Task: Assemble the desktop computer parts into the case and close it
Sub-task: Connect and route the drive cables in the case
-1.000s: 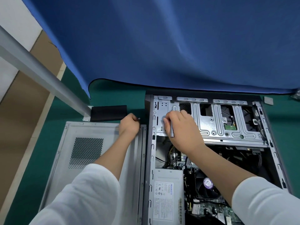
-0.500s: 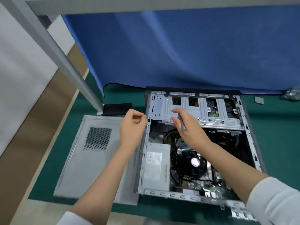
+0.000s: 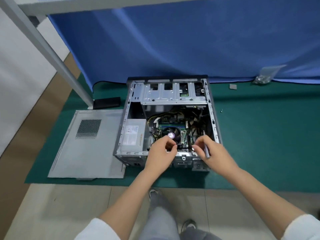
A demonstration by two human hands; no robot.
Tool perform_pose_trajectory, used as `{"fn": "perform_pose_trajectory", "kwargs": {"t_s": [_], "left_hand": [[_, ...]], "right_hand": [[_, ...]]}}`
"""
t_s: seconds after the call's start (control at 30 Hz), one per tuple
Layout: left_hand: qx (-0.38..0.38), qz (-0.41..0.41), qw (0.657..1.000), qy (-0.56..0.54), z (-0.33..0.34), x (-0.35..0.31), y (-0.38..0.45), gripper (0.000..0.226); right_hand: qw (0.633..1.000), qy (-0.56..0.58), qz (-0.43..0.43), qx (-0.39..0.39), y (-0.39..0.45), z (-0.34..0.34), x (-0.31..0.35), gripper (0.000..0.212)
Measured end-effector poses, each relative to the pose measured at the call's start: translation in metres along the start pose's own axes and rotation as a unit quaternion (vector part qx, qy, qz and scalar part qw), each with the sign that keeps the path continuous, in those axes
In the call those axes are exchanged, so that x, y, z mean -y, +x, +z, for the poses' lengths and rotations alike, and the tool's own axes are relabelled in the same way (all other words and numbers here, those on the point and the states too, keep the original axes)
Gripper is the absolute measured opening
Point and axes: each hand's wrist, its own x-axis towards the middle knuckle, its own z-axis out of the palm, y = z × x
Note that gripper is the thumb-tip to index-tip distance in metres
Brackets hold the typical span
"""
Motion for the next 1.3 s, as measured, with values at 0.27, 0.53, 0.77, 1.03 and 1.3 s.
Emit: {"fn": "perform_pose_trajectory", "kwargs": {"t_s": [0.27,0.53,0.77,1.03,1.3], "left_hand": [[-0.034,-0.022,0.999,0.009,0.006,-0.003,-0.004,0.018],[-0.029,-0.011,0.999,0.038,0.007,-0.002,-0.003,0.019],[-0.039,-0.009,0.999,0.010,0.007,-0.002,-0.005,0.020],[-0.056,-0.016,0.998,-0.021,0.009,-0.004,-0.009,0.015],[-0.131,-0.131,0.938,-0.293,0.015,-0.035,-0.032,0.007]], "right_hand": [[0.958,-0.235,-0.151,0.060,-0.044,0.006,-0.031,0.066],[0.931,-0.317,-0.183,0.014,-0.041,0.022,-0.043,0.061],[0.960,-0.207,-0.183,0.046,-0.040,0.006,-0.036,0.049],[0.991,-0.106,0.003,0.082,-0.018,-0.014,-0.022,0.056],[0.995,-0.083,0.040,0.042,-0.022,-0.003,-0.015,0.055]]}}
